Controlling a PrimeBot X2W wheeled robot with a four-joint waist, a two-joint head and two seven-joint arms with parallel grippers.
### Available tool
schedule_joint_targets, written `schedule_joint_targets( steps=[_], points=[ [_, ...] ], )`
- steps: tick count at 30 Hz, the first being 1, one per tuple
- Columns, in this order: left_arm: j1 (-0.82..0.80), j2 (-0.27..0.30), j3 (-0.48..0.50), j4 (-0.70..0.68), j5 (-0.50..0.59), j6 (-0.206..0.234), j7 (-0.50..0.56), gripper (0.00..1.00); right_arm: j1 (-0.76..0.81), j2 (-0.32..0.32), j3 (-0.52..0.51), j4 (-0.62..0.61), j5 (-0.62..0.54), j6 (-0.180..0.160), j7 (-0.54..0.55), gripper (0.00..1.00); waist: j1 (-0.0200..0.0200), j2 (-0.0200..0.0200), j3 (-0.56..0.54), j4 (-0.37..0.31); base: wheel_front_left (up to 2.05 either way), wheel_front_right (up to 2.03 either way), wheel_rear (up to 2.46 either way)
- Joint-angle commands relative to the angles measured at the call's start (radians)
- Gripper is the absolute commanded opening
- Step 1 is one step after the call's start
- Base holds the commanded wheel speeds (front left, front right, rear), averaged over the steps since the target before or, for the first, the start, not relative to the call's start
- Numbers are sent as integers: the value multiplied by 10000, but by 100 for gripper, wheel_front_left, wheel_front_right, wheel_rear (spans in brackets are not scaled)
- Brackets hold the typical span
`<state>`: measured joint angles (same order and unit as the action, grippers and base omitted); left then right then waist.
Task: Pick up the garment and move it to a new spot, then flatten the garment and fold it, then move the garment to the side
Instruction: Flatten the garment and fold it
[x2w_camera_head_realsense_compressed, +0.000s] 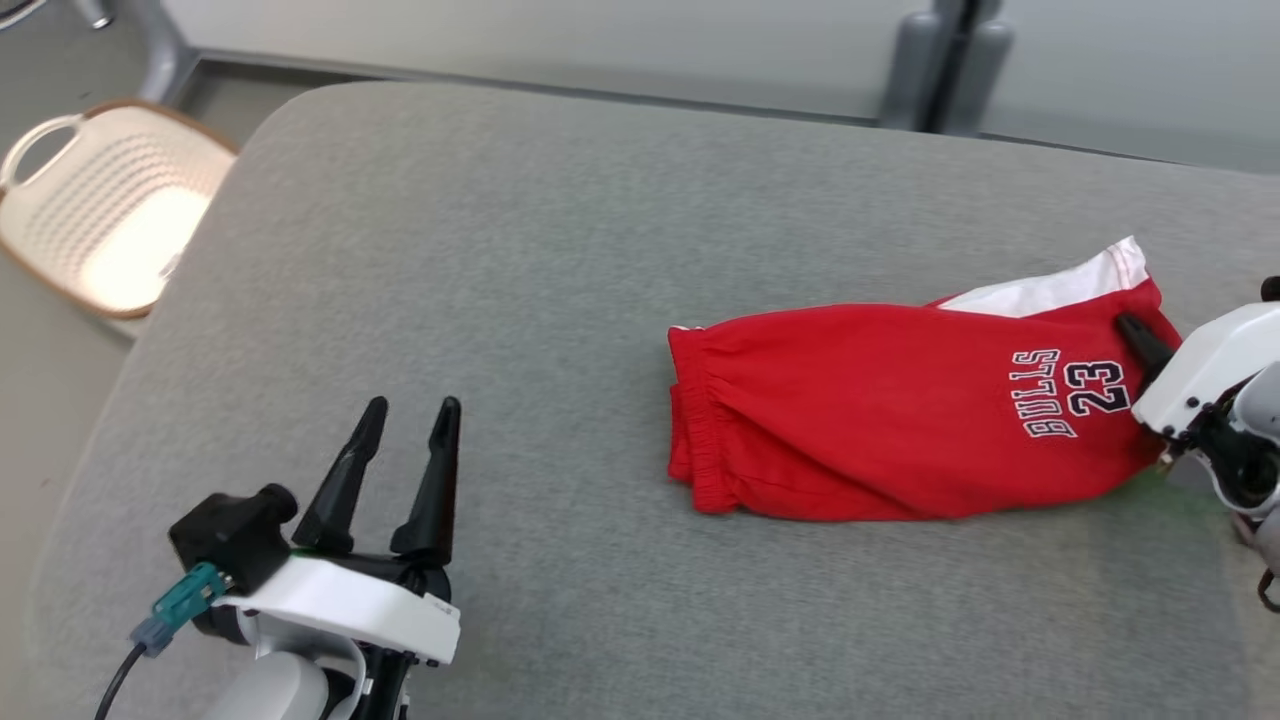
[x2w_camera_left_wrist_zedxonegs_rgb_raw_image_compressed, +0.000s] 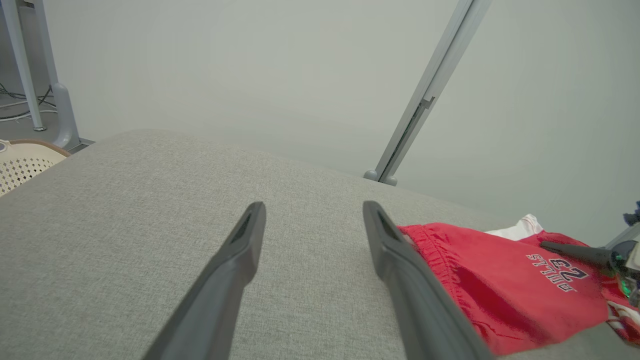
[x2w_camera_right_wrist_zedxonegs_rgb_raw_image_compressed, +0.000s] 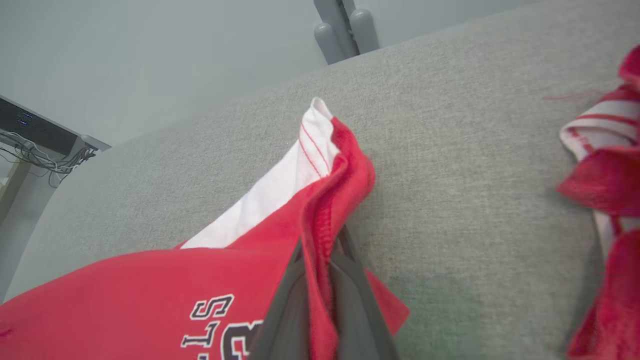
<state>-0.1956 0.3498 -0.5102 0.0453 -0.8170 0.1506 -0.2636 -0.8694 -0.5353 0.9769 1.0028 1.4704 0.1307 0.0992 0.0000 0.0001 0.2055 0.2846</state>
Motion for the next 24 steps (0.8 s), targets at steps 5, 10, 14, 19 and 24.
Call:
schedule_joint_targets(
  steps=[5, 10, 14, 19, 24],
  points=[
    [565, -119, 673, -62, 514, -11, -10, 100, 443, 33, -6, -272, -129, 0, -757, 0, 0, -1, -506, -853, 0, 0, 0],
    [1058, -386, 1270, -50, 1024, -126, -11, 100, 557, 35, 32, -237, -371, 0, -1452, 0, 0, -1, -728, -1074, 0, 0, 0],
    [1318, -656, 1508, 106, 1504, -273, -9, 100, 156, 368, 154, -344, -689, 0, -1754, 0, 0, -1, -864, -946, 0, 0, 0],
    [1427, -1066, 1498, 420, 1893, -559, -9, 100, -164, 1134, 348, -683, -1022, 0, -1884, 0, 0, -1, -966, -426, 0, 0, 0],
    [1354, -1370, 1484, 732, 2153, -776, -11, 100, -136, 2166, 583, -617, -1294, 0, -1746, 0, 0, -1, -991, 257, 0, 0, 0]
  ],
)
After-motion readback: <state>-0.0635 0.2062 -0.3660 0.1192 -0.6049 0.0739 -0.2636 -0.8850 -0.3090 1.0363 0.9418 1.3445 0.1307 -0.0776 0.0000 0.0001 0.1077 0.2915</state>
